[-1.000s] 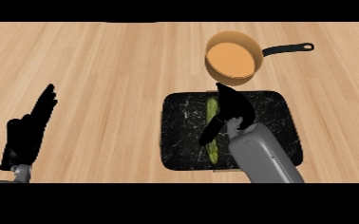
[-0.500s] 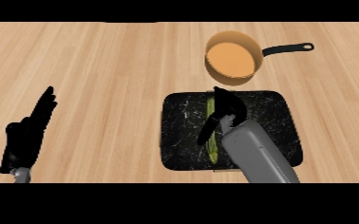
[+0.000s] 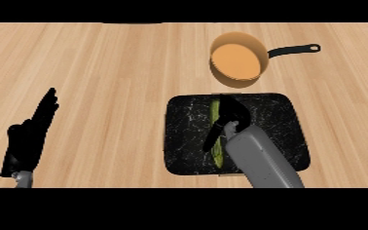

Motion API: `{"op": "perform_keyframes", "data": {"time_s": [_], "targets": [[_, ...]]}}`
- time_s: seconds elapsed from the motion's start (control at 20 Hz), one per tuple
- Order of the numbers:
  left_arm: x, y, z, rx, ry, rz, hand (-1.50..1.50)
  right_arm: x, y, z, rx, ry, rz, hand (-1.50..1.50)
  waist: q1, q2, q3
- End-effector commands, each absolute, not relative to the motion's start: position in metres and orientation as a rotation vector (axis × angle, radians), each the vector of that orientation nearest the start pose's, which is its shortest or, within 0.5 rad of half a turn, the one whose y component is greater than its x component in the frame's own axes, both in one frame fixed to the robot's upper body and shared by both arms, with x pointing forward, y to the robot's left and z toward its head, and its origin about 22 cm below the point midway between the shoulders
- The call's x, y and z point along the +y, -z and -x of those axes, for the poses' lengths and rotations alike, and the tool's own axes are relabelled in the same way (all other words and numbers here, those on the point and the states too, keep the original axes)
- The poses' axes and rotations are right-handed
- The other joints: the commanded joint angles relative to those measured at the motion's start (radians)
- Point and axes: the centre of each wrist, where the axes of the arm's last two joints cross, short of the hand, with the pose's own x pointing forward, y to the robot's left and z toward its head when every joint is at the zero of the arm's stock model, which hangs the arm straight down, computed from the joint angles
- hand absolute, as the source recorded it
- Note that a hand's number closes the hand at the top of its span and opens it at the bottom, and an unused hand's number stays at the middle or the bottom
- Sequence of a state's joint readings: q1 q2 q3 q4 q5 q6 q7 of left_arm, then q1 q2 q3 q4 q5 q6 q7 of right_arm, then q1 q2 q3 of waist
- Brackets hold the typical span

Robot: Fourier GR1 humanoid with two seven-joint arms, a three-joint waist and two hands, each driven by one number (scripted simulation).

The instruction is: Pick the squash from the tray and place it in the pot

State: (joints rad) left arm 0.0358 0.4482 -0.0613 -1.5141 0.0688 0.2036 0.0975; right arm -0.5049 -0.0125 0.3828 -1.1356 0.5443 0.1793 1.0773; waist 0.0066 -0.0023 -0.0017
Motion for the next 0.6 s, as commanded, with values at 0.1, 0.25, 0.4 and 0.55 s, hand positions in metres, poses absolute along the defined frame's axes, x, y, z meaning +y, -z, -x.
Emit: {"op": "perform_keyframes", "data": {"time_s": [0.1, 0.25, 0.4, 0.55], "targets": [[0.343, -0.024, -0.233, -1.403, 0.150, -0.441, 0.00, -0.088, -0.021, -0.334, -0.494, -0.949, 0.600, 1.50, 0.001, 0.003, 0.002], [0.318, -0.005, -0.232, -1.400, 0.141, -0.413, 0.00, -0.087, -0.014, -0.334, -0.543, -0.961, 0.616, 1.50, 0.002, 0.003, 0.002], [0.310, -0.003, -0.245, -1.381, 0.133, -0.448, 0.00, -0.090, -0.007, -0.322, -0.543, -0.975, 0.600, 1.50, -0.005, 0.003, 0.002], [0.334, -0.029, -0.234, -1.383, 0.141, -0.442, 0.00, -0.088, -0.009, -0.320, -0.532, -0.948, 0.612, 1.50, 0.000, 0.002, 0.002]]}}
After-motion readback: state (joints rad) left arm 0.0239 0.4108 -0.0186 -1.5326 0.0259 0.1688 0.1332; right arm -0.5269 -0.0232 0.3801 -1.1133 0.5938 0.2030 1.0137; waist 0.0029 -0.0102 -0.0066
